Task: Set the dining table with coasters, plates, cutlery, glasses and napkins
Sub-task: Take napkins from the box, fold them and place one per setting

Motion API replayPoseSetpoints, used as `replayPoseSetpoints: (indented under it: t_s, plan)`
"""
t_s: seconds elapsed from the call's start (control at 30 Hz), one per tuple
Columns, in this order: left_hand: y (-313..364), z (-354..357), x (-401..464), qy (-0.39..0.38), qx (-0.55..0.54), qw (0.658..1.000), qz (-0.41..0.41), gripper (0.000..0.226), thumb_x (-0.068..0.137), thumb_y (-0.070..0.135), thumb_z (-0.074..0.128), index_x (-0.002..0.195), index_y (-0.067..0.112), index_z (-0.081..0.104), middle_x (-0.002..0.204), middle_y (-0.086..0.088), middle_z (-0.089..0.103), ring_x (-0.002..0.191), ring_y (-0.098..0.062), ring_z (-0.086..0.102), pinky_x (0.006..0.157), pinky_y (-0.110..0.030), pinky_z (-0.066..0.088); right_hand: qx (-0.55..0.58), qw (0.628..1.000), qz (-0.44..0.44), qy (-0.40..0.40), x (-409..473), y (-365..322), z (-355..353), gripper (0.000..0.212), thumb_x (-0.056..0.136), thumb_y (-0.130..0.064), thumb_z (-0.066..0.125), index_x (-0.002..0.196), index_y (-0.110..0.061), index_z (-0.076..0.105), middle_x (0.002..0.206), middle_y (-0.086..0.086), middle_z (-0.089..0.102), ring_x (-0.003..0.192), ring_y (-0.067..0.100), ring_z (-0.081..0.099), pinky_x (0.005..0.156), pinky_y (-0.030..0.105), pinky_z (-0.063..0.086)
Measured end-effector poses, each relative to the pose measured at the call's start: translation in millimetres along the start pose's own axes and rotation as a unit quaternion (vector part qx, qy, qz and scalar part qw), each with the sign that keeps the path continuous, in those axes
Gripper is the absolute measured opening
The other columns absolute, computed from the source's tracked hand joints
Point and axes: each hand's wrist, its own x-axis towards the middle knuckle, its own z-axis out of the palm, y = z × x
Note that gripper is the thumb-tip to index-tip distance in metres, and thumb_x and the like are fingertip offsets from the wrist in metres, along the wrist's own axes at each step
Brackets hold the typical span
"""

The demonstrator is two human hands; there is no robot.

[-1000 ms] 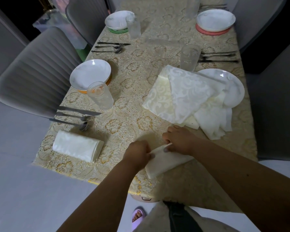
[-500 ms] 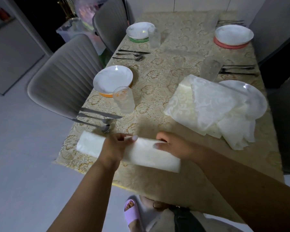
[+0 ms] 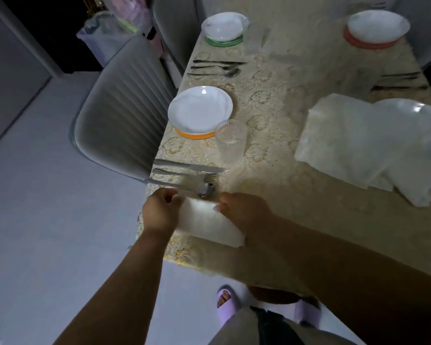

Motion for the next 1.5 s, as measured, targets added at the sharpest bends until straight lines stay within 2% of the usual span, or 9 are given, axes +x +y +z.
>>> replayPoseSetpoints:
  t_s: [0.1, 0.2, 0.27, 0.4, 0.63, 0.87, 1.2, 1.4, 1.5]
  plan:
    - [-4, 18, -17, 0.098, 0.132, 0.975, 0.149, 0.033, 0.087, 0.022, 0.061, 0.115, 0.003, 0.059, 0.112, -0.019, 0.06, 0.102, -0.036, 0.053, 0.087, -0.041, 0.044, -0.09, 0.995, -0.002, 0.036, 3, 4, 10, 0.04, 0.098, -0.048, 0.034, 0.117, -0.018, 0.051, 0.111, 0.008, 0.063, 0.104, 0.029, 0.061, 0.083, 0.037, 0.045]
    - [-15, 44, -38, 0.035, 0.229, 0.935, 0.268, 0.058, 0.091, 0.042, 0.047, 0.132, 0.001, 0.05, 0.134, -0.02, 0.053, 0.125, -0.037, 0.048, 0.107, -0.048, 0.029, -0.119, 0.981, -0.018, 0.154, 3, 4, 26, 0.048, 0.091, -0.05, 0.029, 0.099, -0.013, 0.058, 0.082, 0.008, 0.065, 0.072, 0.028, 0.066, 0.056, 0.033, 0.048]
    - [-27, 57, -38, -0.02, 0.274, 0.926, 0.258, 0.074, 0.095, 0.056, 0.03, 0.142, 0.0, 0.04, 0.148, -0.019, 0.04, 0.14, -0.034, 0.032, 0.115, -0.047, 0.011, -0.128, 0.975, -0.008, 0.179, 1, 10, 37, 0.048, 0.084, -0.049, 0.028, 0.095, -0.011, 0.055, 0.078, 0.008, 0.061, 0.066, 0.028, 0.062, 0.05, 0.033, 0.046]
    - [-37, 65, -30, -0.05, 0.307, 0.917, 0.25, 0.083, 0.094, 0.063, 0.021, 0.148, 0.0, 0.029, 0.153, -0.019, 0.03, 0.146, -0.031, 0.019, 0.117, -0.046, 0.003, -0.176, 0.936, -0.078, 0.295, -8, 19, 46, 0.041, 0.073, -0.038, 0.066, 0.09, -0.016, 0.036, 0.083, 0.008, 0.046, 0.059, 0.029, 0.056, 0.043, 0.033, 0.045]
    - [-33, 60, -29, -0.063, 0.317, 0.913, 0.251, 0.086, 0.093, 0.064, 0.016, 0.146, -0.002, 0.031, 0.151, -0.022, 0.034, 0.143, -0.035, 0.025, 0.115, -0.052, 0.014, -0.124, 0.959, 0.005, 0.255, -5, 26, 48, 0.04, 0.082, -0.05, 0.039, 0.092, -0.011, 0.04, 0.076, 0.008, 0.058, 0.062, 0.027, 0.058, 0.048, 0.031, 0.044]
    - [-16, 46, -38, -0.036, 0.307, 0.918, 0.25, 0.093, 0.086, 0.07, 0.0, 0.152, 0.005, 0.009, 0.16, -0.014, 0.009, 0.146, -0.022, -0.004, 0.117, -0.047, -0.007, 0.013, 0.955, 0.104, 0.277, -33, 65, -4, 0.042, 0.093, -0.047, 0.042, 0.1, -0.007, 0.056, 0.093, 0.011, 0.061, 0.088, 0.029, 0.056, 0.072, 0.036, 0.044]
    - [10, 52, -49, 0.009, 0.329, 0.914, 0.239, 0.09, 0.09, 0.066, 0.006, 0.15, 0.0, 0.018, 0.157, -0.015, 0.014, 0.146, -0.024, 0.003, 0.117, -0.054, 0.004, 0.158, 0.783, 0.41, 0.44, -65, 185, -83, 0.044, 0.092, -0.036, 0.055, 0.116, 0.001, 0.049, 0.116, 0.022, 0.056, 0.112, 0.038, 0.05, 0.094, 0.041, 0.037]
    - [61, 62, -61, 0.064, 0.272, 0.92, 0.274, 0.082, 0.093, 0.062, 0.014, 0.15, 0.003, 0.022, 0.157, -0.015, 0.019, 0.147, -0.026, 0.008, 0.117, -0.055, 0.006, 0.366, 0.719, 0.464, 0.366, -61, 222, -116, 0.053, 0.1, -0.037, 0.04, 0.134, 0.005, 0.043, 0.133, 0.025, 0.05, 0.126, 0.036, 0.044, 0.105, 0.038, 0.034]
    - [105, 75, -65, 0.068, 0.217, 0.921, 0.318, 0.076, 0.094, 0.056, 0.024, 0.146, 0.001, 0.031, 0.154, -0.019, 0.029, 0.145, -0.031, 0.019, 0.116, -0.054, 0.008, 0.359, 0.69, 0.522, 0.351, -59, 229, -129, 0.07, 0.09, -0.044, 0.058, 0.135, 0.005, 0.037, 0.136, 0.022, 0.046, 0.126, 0.036, 0.045, 0.103, 0.04, 0.037]
